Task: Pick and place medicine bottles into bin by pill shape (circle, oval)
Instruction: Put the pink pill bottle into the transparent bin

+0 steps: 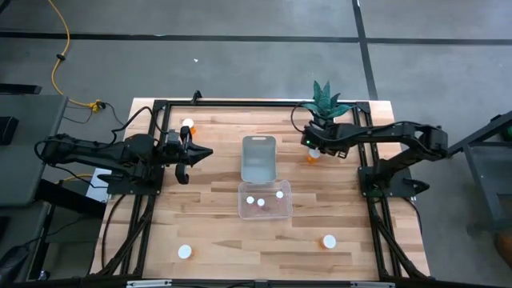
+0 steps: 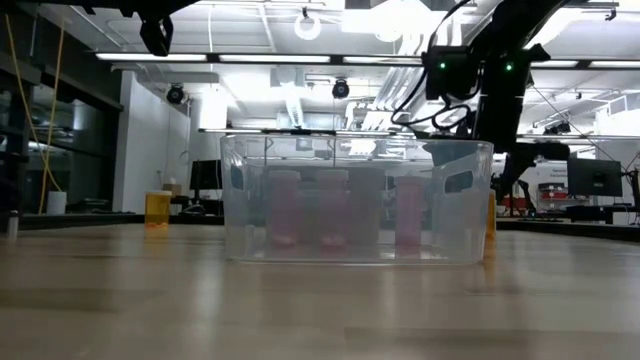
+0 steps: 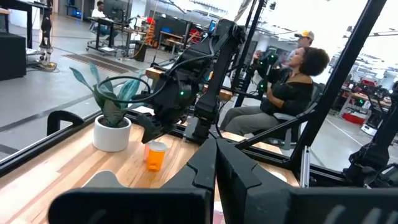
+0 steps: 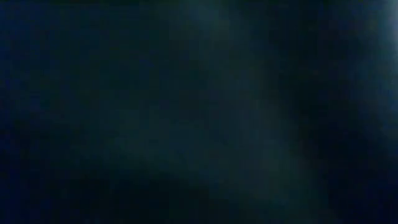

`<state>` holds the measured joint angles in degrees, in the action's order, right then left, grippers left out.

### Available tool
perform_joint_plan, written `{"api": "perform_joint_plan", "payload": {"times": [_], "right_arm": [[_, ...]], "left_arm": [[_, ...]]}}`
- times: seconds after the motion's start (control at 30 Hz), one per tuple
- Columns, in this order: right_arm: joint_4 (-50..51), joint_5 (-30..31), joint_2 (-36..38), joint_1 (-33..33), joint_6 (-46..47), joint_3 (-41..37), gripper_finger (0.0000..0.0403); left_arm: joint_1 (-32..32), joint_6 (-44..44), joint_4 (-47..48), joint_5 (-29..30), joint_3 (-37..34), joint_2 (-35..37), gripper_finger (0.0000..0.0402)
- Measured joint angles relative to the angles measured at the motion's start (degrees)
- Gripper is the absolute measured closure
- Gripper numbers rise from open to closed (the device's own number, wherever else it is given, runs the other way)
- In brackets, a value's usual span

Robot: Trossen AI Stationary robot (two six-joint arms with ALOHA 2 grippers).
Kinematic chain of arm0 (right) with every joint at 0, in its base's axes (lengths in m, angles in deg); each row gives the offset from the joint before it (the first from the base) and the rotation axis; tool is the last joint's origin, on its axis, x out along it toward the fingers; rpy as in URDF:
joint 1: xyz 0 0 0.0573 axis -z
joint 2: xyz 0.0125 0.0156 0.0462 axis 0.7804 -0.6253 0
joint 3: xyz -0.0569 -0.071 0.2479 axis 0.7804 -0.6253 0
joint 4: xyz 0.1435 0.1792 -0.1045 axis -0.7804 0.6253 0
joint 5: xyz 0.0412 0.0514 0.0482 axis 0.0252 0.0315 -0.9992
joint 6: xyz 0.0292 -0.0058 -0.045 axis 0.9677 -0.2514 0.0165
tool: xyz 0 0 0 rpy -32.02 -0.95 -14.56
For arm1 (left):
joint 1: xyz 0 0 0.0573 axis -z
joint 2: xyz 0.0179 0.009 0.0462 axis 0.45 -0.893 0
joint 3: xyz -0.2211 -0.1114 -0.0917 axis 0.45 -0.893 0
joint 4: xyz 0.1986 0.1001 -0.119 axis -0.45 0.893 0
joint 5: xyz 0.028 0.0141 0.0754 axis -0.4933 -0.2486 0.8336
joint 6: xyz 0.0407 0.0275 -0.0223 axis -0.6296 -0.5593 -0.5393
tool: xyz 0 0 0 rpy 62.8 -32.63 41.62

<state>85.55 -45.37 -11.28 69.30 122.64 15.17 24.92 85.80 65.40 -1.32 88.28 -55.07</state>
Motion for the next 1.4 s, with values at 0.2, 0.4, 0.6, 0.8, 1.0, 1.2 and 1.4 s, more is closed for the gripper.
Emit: {"api": "perform_joint_plan", "payload": {"times": [0.2, 0.4, 0.6, 0.8, 1.0, 1.2, 1.4], "right_arm": [[0.1, -0.1, -0.6, 0.0, 0.0, 0.0, 0.0208], [0.1, 0.1, -0.6, 0.0, 0.1, 0.0, 0.0211], [0.1, 0.1, -0.6, 0.0, 0.1, 0.0, 0.0245], [0.2, 0.0, -0.6, 0.0, 0.1, 0.0, 0.0273], [0.2, -0.1, -0.6, 0.0, 0.1, 0.0, 0.0285], [0.1, 0.0, -0.6, 0.0, 0.1, 0.0, 0.0296], [0.2, 0.1, -0.6, 0.0, 0.0, 0.0, 0.0303]], "left_arm": [[0.0, 0.0, 0.0, 0.0, 0.0, 0.0, 0.0402], [0.0, 0.0, 0.1, 0.0, 0.0, 0.0, 0.0401], [0.0, 0.0, 0.2, 0.0, 0.0, 0.0, 0.0401], [0.0, 0.2, 0.4, 0.0, 0.0, 0.0, 0.0401], [0.0, 0.2, 0.4, 0.0, 0.0, 0.0, 0.0401], [0.0, 0.2, 0.4, -0.1, 0.0, 0.0, 0.0401], [0.0, 0.1, 0.4, -0.1, 0.0, 0.0, 0.0401]]}}
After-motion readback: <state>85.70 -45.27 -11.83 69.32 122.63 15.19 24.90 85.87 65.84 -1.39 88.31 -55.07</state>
